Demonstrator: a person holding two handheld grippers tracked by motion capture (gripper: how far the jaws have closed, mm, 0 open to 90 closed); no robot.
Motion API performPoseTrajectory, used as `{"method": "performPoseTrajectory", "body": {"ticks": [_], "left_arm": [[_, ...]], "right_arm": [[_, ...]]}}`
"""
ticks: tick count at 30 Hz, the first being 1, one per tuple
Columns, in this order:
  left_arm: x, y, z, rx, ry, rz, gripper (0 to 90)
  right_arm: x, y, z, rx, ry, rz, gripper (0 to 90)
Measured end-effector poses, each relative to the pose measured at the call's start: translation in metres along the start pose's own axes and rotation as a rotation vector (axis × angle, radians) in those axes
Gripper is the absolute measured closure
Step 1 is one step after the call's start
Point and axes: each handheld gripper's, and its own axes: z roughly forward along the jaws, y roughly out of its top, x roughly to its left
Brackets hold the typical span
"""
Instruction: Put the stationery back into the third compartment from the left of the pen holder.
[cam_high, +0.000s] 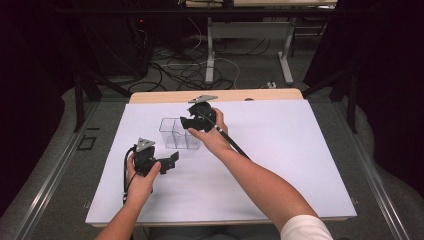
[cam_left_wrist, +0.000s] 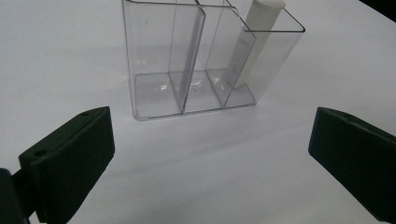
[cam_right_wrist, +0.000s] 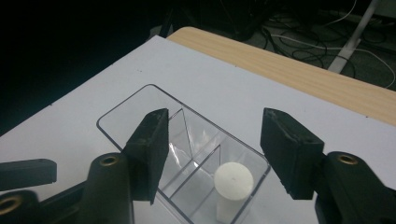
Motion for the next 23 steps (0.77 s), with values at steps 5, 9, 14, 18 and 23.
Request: {"method": "performPoseTrajectory", "body": {"ticks": [5, 9, 14, 18, 23], "left_arm": [[0.0, 0.0, 0.0, 0.001, 0.003, -0.002, 0.3], [0.0, 0.0, 0.0, 0.001, 0.005, -0.001, 0.3], [0.002, 0.0, 0.0, -0.002, 0.01, -0.005, 0.3], [0.003, 0.0, 0.0, -0.001, 0.015, -0.005, 0.3], [0.005, 0.0, -0.001, -0.004, 0.022, -0.006, 0.3]], "right_arm": [[-0.007, -0.006, -0.016, -0.026, -0.001, 0.005, 34.3], [-0.015, -0.011, -0.028, -0.016, 0.0, 0.025, 28.9], [-0.026, -0.019, -0.043, -0.024, -0.01, 0.02, 21.1], [-0.037, -0.027, -0.053, -0.003, -0.014, 0.038, 15.2], [-0.049, -0.039, -0.065, 0.003, -0.044, 0.041, 14.4]]}}
